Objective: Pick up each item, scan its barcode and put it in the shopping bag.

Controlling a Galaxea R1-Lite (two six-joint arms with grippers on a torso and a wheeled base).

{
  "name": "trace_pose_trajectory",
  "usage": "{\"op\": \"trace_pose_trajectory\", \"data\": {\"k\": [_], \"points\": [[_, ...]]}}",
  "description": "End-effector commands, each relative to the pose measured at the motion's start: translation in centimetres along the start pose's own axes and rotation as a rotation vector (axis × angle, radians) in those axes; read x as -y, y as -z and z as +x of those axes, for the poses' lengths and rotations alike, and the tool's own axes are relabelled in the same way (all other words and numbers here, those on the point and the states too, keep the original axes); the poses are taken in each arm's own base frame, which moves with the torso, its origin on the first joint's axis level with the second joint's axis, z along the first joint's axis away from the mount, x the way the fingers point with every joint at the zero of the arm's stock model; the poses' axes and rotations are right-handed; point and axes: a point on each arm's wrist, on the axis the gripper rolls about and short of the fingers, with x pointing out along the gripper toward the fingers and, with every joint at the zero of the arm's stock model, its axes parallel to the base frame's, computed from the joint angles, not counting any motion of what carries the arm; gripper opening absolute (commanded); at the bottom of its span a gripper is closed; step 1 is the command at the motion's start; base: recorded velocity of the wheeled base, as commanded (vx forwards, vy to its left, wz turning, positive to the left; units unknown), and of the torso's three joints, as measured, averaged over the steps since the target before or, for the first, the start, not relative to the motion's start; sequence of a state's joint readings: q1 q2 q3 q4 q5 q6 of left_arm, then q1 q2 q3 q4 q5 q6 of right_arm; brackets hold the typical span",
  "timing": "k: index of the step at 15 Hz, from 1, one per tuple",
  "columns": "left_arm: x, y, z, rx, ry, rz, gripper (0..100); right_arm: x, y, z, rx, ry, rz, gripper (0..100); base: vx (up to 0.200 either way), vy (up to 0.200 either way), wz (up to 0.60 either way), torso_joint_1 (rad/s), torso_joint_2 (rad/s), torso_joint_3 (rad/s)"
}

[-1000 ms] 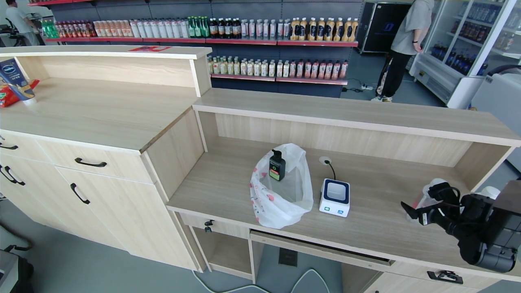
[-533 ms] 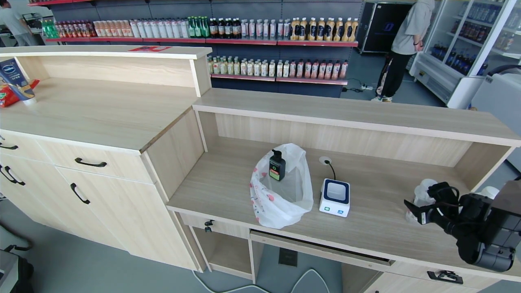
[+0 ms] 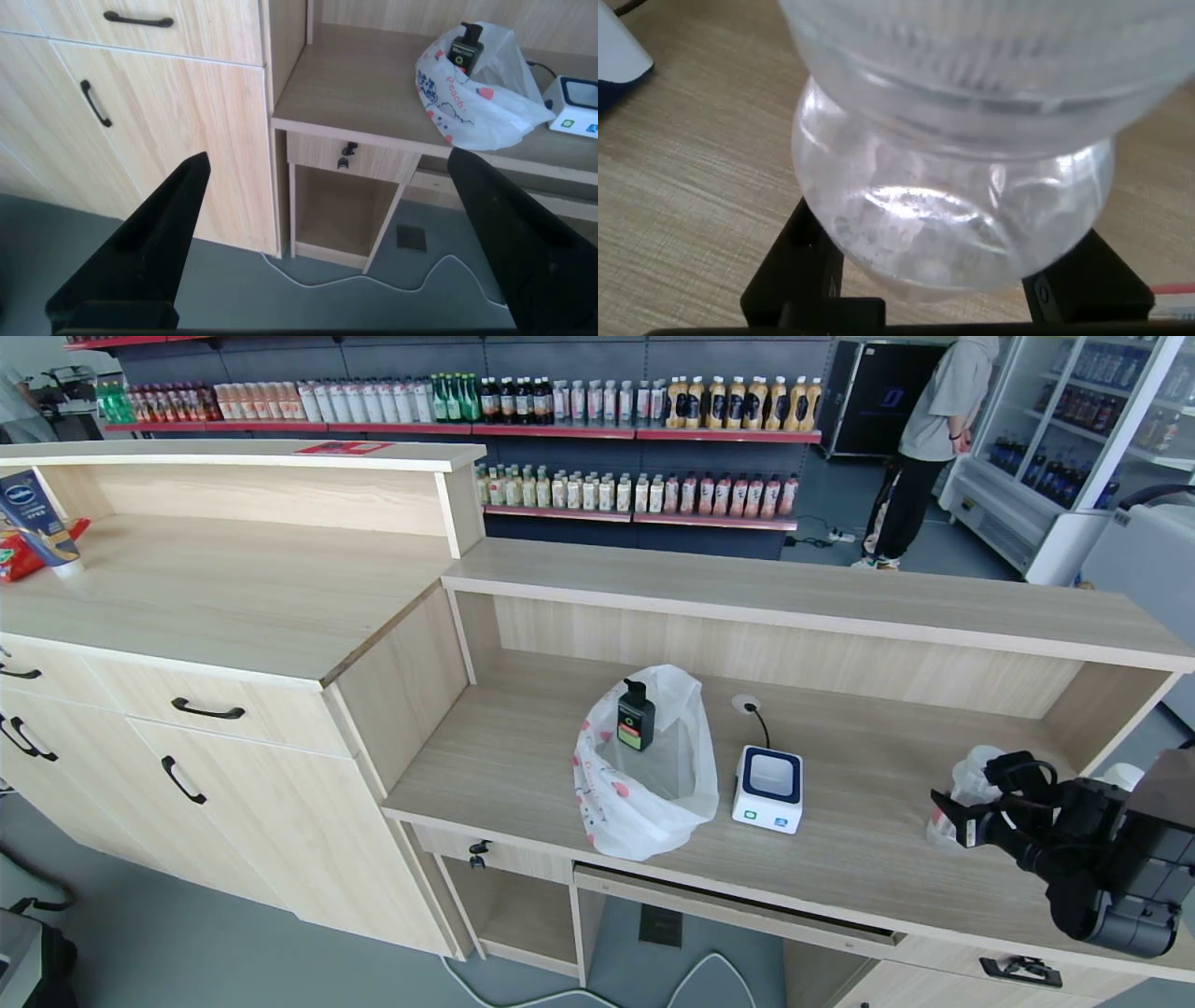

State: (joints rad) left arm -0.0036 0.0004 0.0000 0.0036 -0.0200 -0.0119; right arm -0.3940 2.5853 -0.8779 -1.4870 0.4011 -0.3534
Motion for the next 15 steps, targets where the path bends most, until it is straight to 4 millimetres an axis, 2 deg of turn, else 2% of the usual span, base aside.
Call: {"op": "trace_pose_trajectory", "data": {"k": [1, 6, 11, 14, 15], "points": [[0.0, 0.0, 0.0, -0.002, -0.001, 0.0, 100, 0.0, -0.6, -0.1, 0.008, 0.001, 0.039, 0, 0.0, 0.0, 0.0, 0.0, 0.0, 0.0], [0.0, 0.0, 0.0, -0.002, -0.001, 0.0, 100, 0.0, -1.1, -0.7, -0.062, 0.028, 0.16, 0, 0.0, 0.0, 0.0, 0.0, 0.0, 0.0], [0.0, 0.0, 0.0, -0.002, -0.001, 0.0, 100, 0.0, -2.4, -0.7, -0.068, 0.024, 0.235, 0, 0.0, 0.0, 0.0, 0.0, 0.0, 0.0], [0.0, 0.0, 0.0, -0.001, -0.001, 0.0, 100, -0.1, -3.6, -0.8, -0.07, 0.016, 0.279, 0, 0.0, 0.0, 0.0, 0.0, 0.0, 0.0], [0.0, 0.0, 0.0, -0.001, -0.001, 0.0, 100, -0.3, -5.0, -1.1, -0.059, 0.004, 0.302, 0, 0.0, 0.0, 0.0, 0.0, 0.0, 0.0]]}}
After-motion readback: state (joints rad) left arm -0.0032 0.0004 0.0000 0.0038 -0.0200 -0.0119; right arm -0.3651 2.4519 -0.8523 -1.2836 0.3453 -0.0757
